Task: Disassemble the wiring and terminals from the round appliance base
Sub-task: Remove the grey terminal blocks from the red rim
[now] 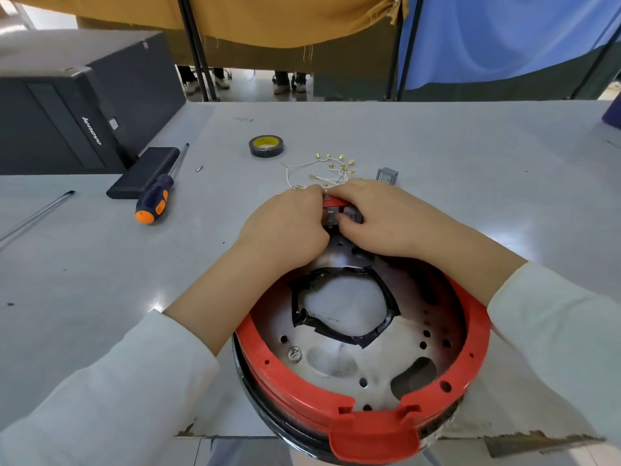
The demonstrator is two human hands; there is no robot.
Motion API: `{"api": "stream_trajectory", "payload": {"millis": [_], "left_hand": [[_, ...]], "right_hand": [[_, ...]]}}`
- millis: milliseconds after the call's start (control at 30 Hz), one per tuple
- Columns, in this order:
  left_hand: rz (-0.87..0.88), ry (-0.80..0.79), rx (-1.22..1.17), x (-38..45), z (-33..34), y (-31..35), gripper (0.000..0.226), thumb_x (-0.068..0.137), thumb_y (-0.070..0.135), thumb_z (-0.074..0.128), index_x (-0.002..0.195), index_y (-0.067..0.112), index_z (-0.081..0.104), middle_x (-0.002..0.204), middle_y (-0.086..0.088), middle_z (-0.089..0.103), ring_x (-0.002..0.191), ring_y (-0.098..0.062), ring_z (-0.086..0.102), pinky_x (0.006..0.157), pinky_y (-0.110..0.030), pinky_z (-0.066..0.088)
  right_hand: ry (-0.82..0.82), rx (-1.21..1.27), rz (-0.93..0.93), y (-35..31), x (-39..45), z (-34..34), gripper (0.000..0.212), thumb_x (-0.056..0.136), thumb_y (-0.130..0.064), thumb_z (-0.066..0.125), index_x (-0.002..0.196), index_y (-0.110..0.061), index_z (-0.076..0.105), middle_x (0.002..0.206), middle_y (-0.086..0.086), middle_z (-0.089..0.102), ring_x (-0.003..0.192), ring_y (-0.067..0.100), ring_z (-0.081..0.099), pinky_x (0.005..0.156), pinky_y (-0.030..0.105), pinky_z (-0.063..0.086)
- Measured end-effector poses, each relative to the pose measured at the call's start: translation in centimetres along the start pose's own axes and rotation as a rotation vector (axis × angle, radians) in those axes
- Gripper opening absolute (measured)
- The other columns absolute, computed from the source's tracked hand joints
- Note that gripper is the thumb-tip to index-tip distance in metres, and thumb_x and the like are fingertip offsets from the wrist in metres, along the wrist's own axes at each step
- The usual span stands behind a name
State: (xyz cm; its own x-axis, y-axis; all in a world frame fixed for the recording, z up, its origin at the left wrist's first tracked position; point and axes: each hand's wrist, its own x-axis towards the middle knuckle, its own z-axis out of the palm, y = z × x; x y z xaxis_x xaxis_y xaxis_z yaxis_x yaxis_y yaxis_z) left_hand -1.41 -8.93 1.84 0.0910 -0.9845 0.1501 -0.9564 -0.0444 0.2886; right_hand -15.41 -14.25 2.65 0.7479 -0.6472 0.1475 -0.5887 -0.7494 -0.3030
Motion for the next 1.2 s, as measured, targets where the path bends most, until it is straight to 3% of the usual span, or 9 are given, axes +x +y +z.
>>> {"api": "stream_trajectory", "payload": {"millis": [200, 400, 567, 900, 1067, 1200], "left_hand": [[0.076, -0.043, -0.045, -0.2, -0.3, -0.4, 0.042, 0.085, 0.013, 0.048, 0.127, 0.02, 0.048, 0.118, -0.009, 0.061, 0.106, -0.031, 0.056, 0.086, -0.039, 0.046], [0.045, 0.055, 0.043, -0.1, 0.1, -0.1, 0.04, 0.081, 0.012, 0.05, 0.121, 0.019, 0.053, 0.109, -0.01, 0.062, 0.098, -0.032, 0.057, 0.067, -0.032, 0.037], [0.005, 0.09, 0.118, -0.1, -0.1, 0.4, 0.035, 0.079, 0.014, 0.052, 0.114, 0.016, 0.057, 0.103, -0.012, 0.062, 0.094, -0.035, 0.056, 0.063, -0.031, 0.034], [0.028, 0.047, 0.084, -0.1, -0.3, 0.1, 0.036, 0.08, 0.013, 0.05, 0.116, 0.014, 0.053, 0.103, -0.013, 0.061, 0.091, -0.034, 0.056, 0.061, -0.032, 0.033], [0.078, 0.0, -0.003, 0.1, -0.1, -0.6, 0.034, 0.086, 0.017, 0.054, 0.12, 0.015, 0.052, 0.111, -0.011, 0.062, 0.1, -0.032, 0.056, 0.078, -0.039, 0.047], [0.064, 0.026, 0.012, 0.4, 0.3, -0.8, 0.03, 0.087, 0.016, 0.052, 0.117, 0.014, 0.052, 0.109, -0.011, 0.061, 0.098, -0.033, 0.056, 0.074, -0.039, 0.046]], "right_hand": [[-0.004, 0.001, 0.018, 0.0, -0.2, -0.1, 0.041, 0.085, -0.016, 0.049, 0.125, -0.02, 0.054, 0.121, 0.003, 0.061, 0.112, 0.021, 0.054, 0.093, 0.039, 0.043], [0.023, -0.011, 0.026, -0.1, -0.3, -0.1, 0.031, 0.083, -0.02, 0.047, 0.11, -0.024, 0.06, 0.105, 0.003, 0.066, 0.097, 0.026, 0.059, 0.079, 0.041, 0.05], [0.052, -0.014, 0.037, -0.2, -0.2, 0.1, 0.023, 0.082, -0.021, 0.046, 0.099, -0.024, 0.061, 0.091, 0.002, 0.066, 0.082, 0.024, 0.058, 0.07, 0.041, 0.05], [0.046, -0.028, 0.002, 0.1, 0.0, 0.1, 0.027, 0.082, -0.02, 0.046, 0.104, -0.022, 0.06, 0.097, 0.003, 0.066, 0.089, 0.025, 0.059, 0.073, 0.041, 0.05], [0.05, -0.022, -0.007, 0.1, -0.3, 0.1, 0.029, 0.081, -0.018, 0.047, 0.107, -0.023, 0.059, 0.099, 0.003, 0.065, 0.092, 0.025, 0.058, 0.075, 0.042, 0.049], [0.058, -0.048, -0.011, 0.3, -0.2, 0.3, 0.027, 0.083, -0.02, 0.047, 0.107, -0.023, 0.059, 0.099, 0.004, 0.063, 0.092, 0.024, 0.057, 0.075, 0.041, 0.048]]}}
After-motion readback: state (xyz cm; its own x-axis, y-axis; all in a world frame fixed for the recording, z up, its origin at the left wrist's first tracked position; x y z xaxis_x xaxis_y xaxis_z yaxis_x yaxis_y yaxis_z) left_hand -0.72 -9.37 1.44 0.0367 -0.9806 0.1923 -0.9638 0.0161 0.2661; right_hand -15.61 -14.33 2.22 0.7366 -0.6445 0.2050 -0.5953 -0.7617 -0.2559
